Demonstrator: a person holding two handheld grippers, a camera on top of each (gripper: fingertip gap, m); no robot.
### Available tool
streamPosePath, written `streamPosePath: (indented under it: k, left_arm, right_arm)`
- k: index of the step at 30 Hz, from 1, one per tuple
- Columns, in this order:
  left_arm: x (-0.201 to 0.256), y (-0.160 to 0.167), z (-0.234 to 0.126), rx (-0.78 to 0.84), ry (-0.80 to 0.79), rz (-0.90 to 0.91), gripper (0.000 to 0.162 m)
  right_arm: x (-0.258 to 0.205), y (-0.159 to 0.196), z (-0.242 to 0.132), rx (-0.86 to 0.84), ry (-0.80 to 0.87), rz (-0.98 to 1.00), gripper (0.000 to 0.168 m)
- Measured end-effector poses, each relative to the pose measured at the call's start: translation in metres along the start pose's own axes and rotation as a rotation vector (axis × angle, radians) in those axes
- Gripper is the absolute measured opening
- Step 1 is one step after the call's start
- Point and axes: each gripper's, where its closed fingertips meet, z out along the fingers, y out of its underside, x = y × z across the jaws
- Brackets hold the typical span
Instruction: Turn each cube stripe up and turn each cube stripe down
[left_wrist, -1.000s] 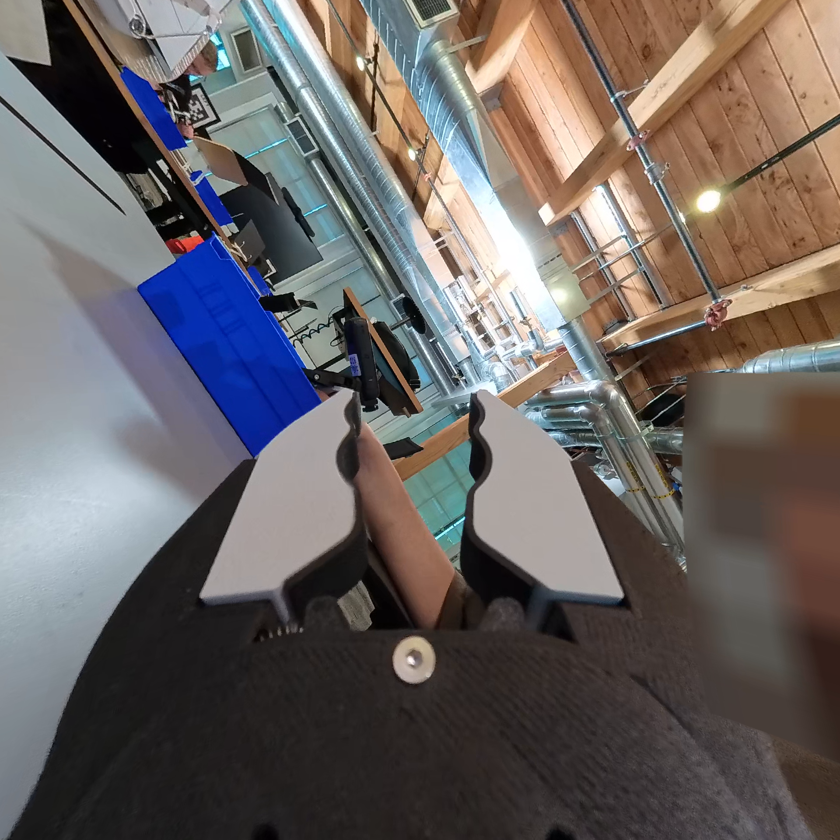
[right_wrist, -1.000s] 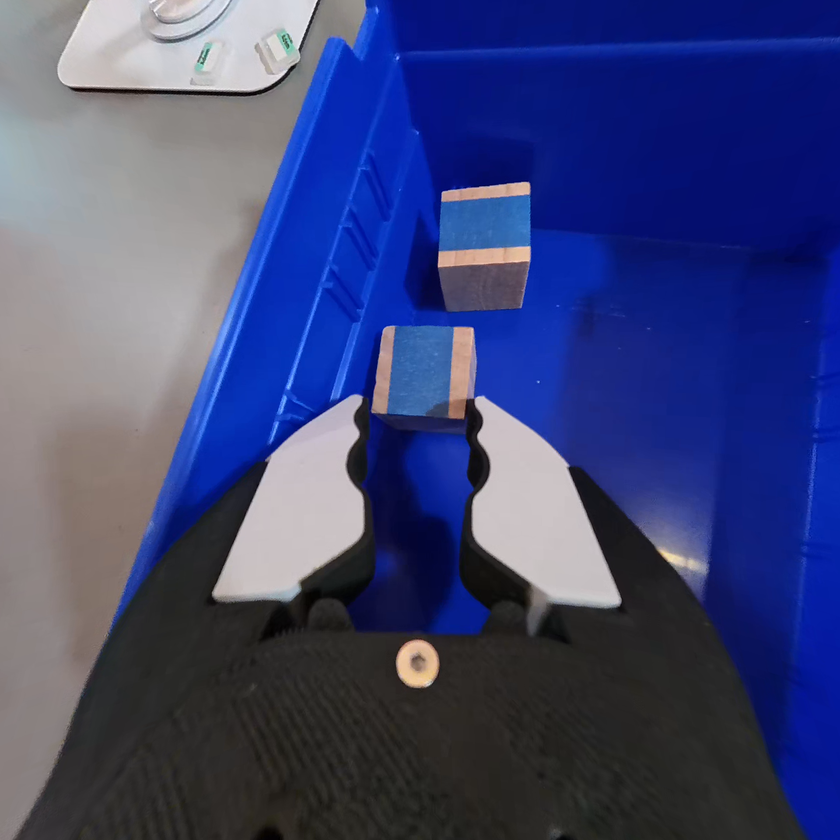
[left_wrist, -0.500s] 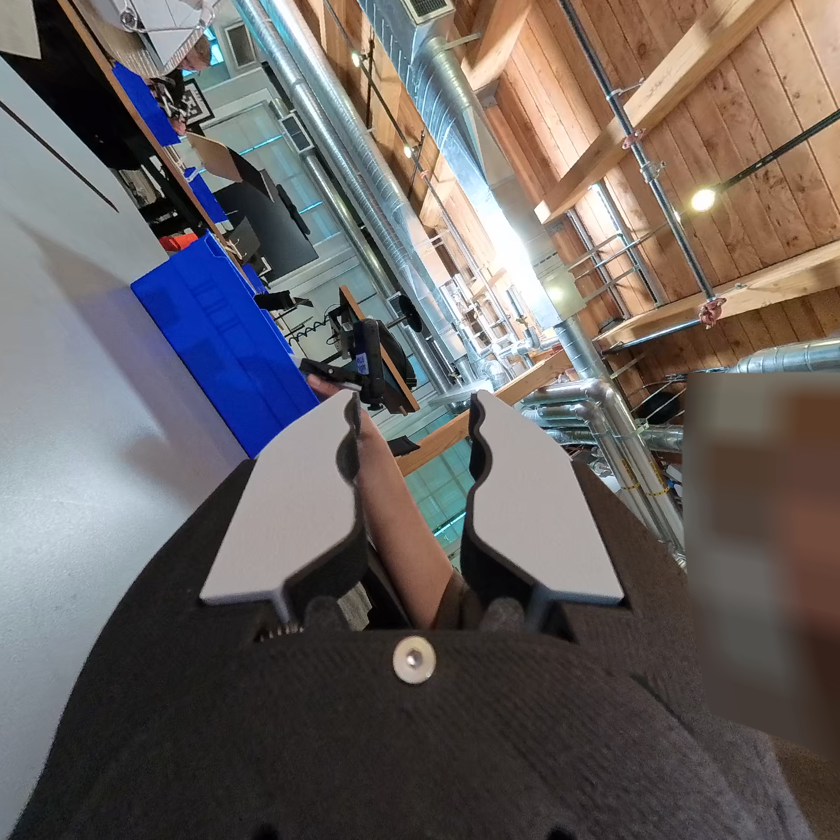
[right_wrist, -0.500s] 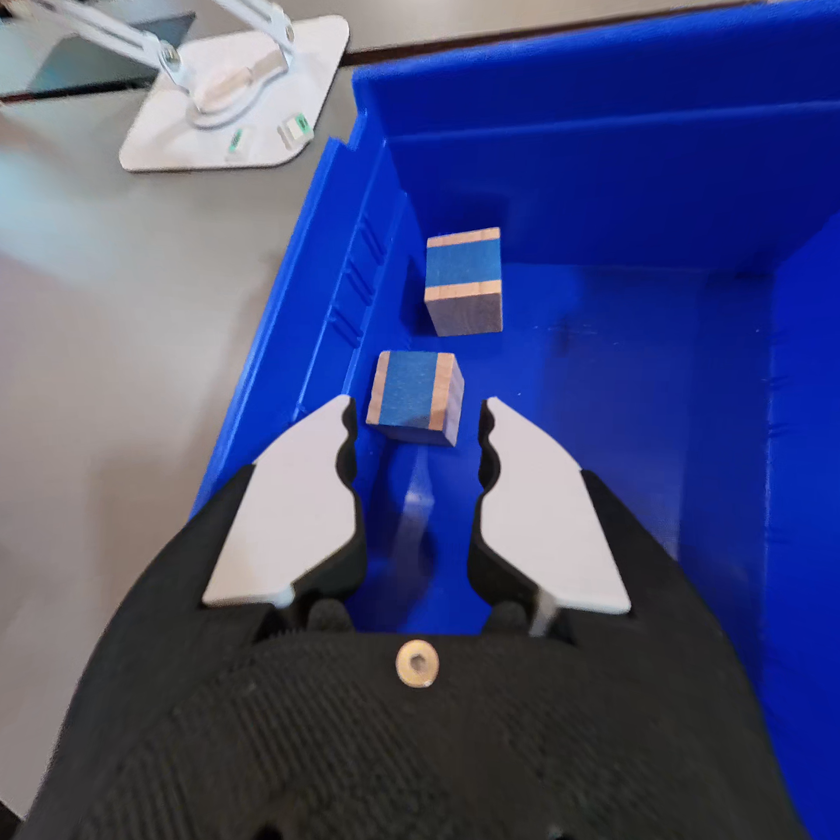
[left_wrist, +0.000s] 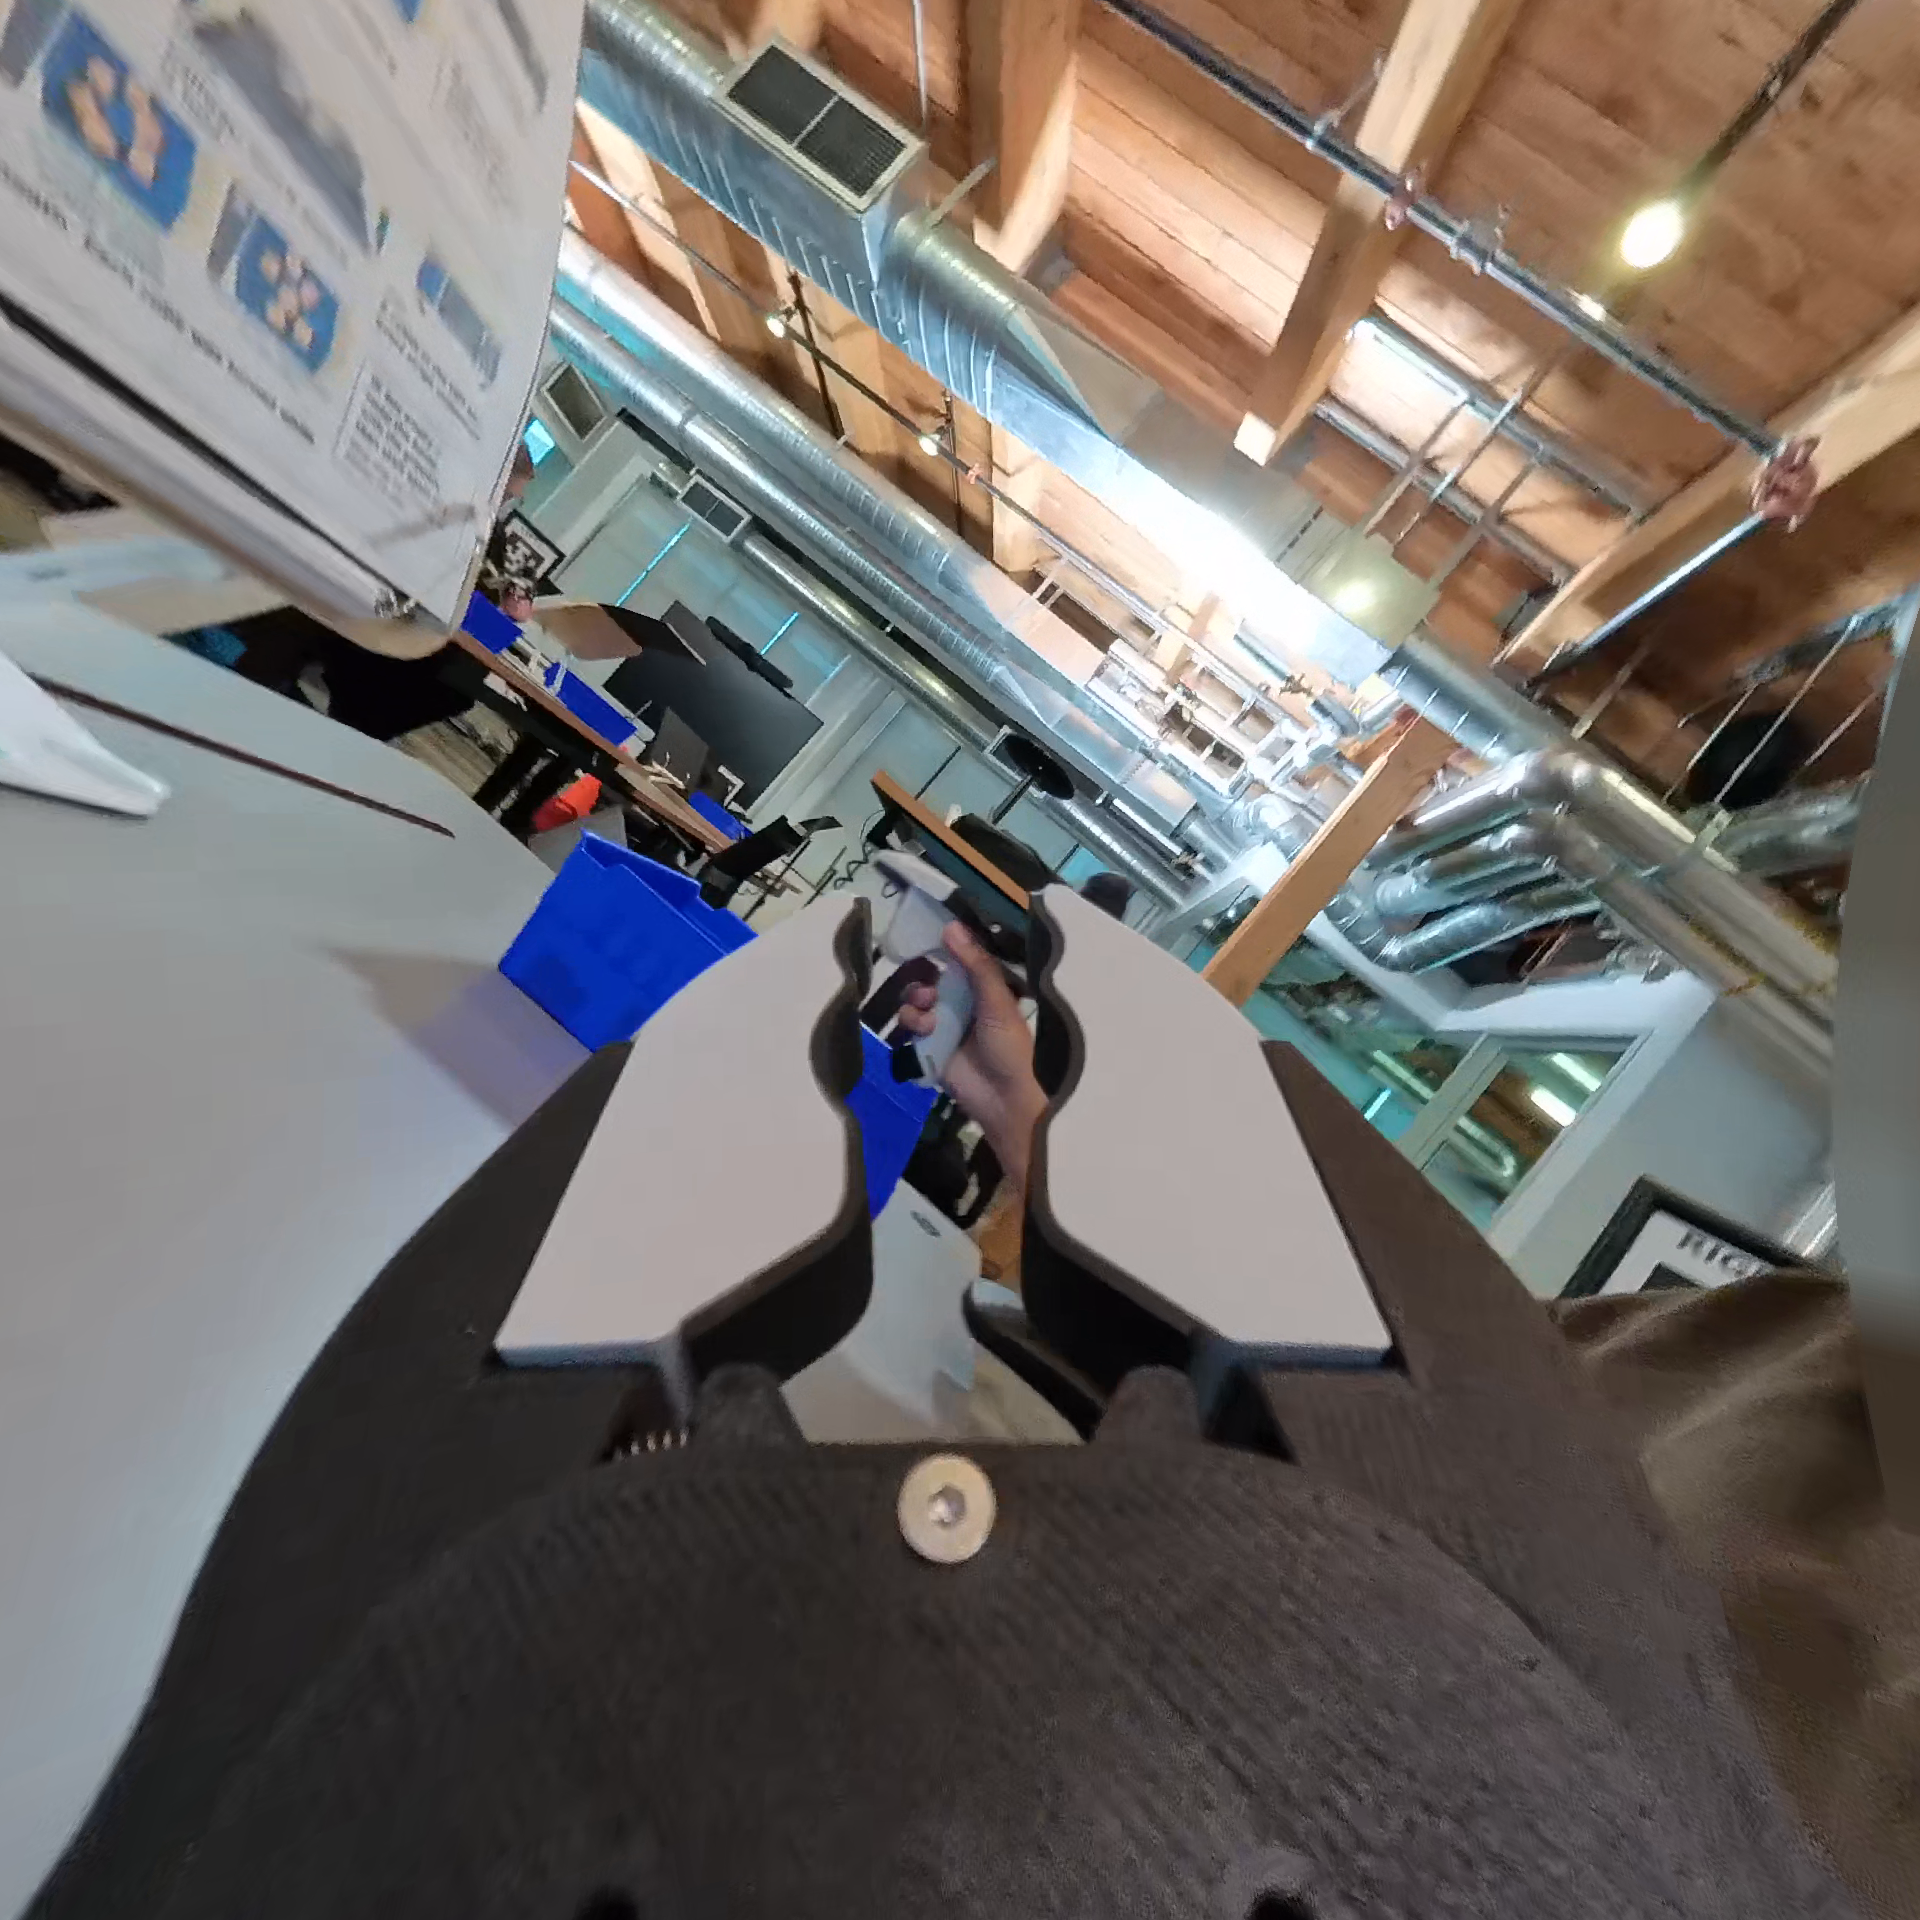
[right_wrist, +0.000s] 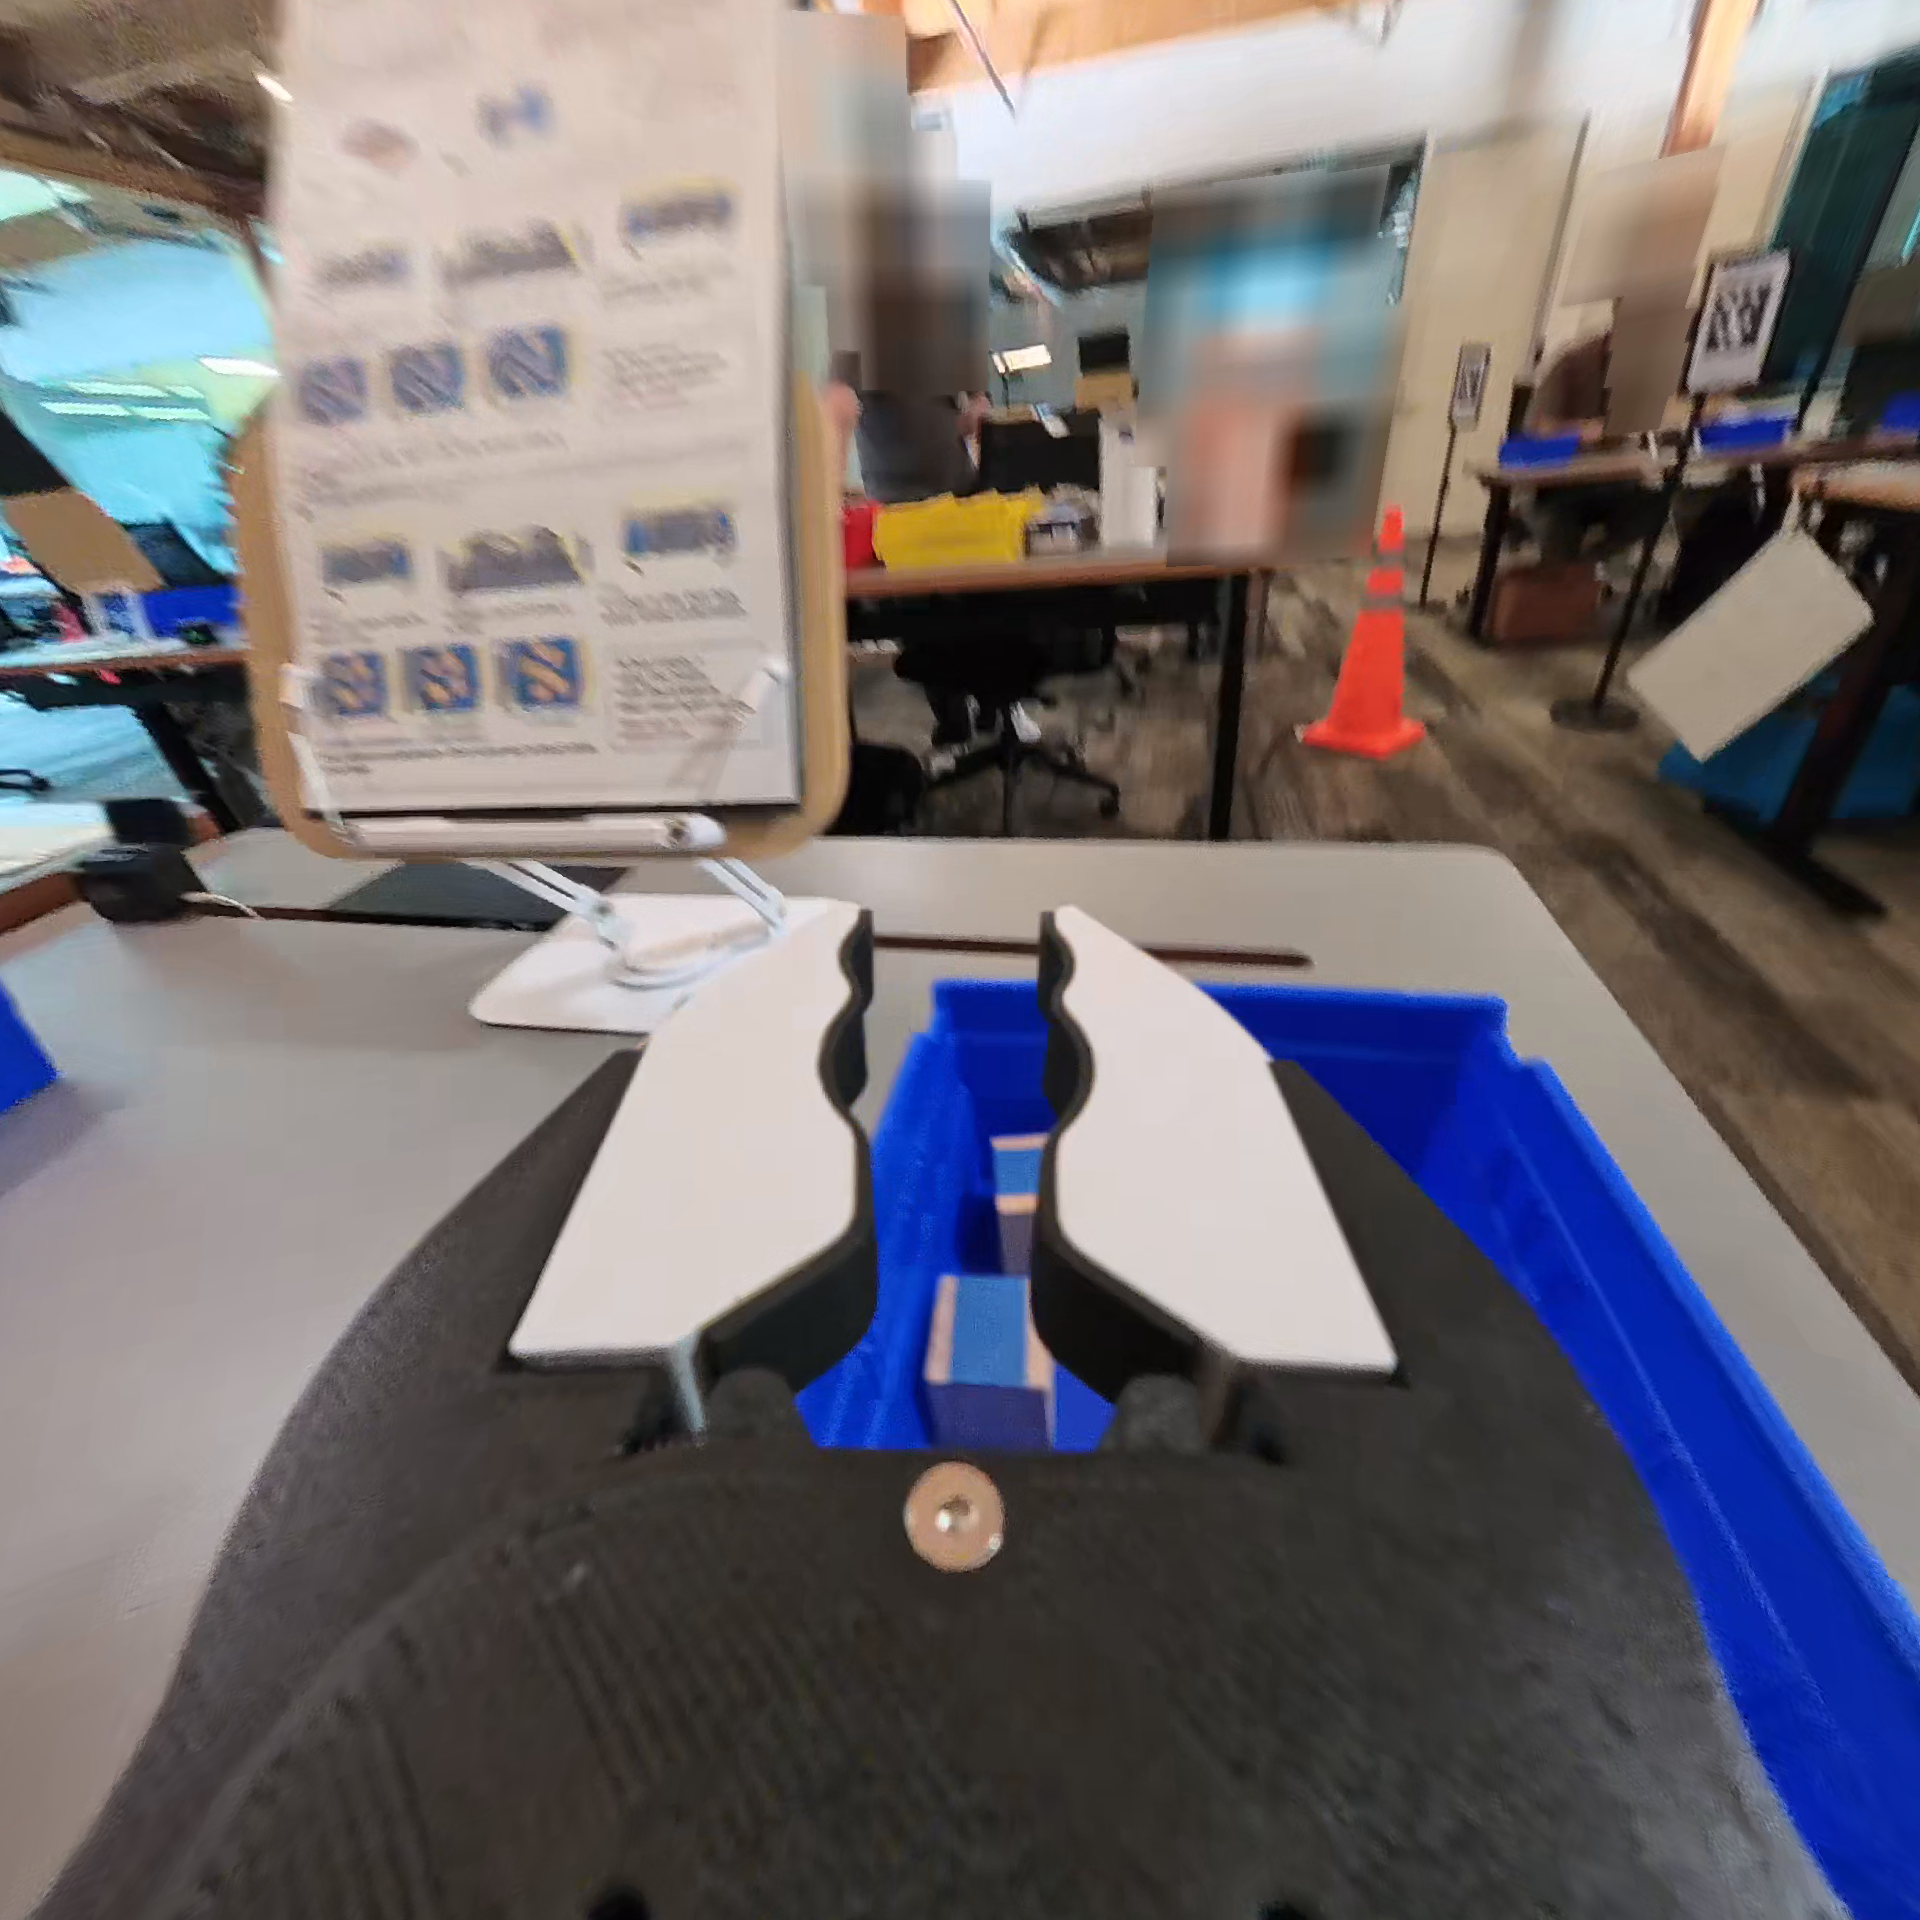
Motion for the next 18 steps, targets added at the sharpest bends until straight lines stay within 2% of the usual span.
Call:
streamPosePath:
  k: [4,6,9,11,14,16,18]
  left_arm:
    - [0.003,-0.018,-0.003,-0.04,-0.012,0.14,0.032]
    - [0.009,-0.051,-0.008,0.011,-0.01,0.175,0.035]
    - [0.013,-0.125,-0.028,0.138,-0.101,0.256,0.036]
    - [0.006,-0.171,-0.05,0.183,-0.248,0.359,0.038]
    - [-0.038,-0.22,-0.101,0.137,-0.644,0.54,0.047]
    - [-0.079,-0.239,-0.144,0.04,-0.949,0.642,0.057]
    - [-0.121,-0.241,-0.184,-0.125,-1.184,0.656,0.068]
  right_arm:
    - [-0.06,-0.026,-0.023,0.138,-0.085,-0.05,0.017]
    - [-0.087,-0.025,-0.032,0.155,-0.104,-0.039,0.008]
    - [-0.139,-0.011,-0.044,0.139,-0.219,0.015,0.008]
    - [-0.171,0.008,-0.048,0.094,-0.288,0.053,0.009]
    - [-0.203,0.052,-0.05,-0.025,-0.344,0.095,0.011]
    - [-0.214,0.083,-0.052,-0.109,-0.355,0.11,0.012]
    - [-0.222,0.106,-0.057,-0.193,-0.374,0.115,0.017]
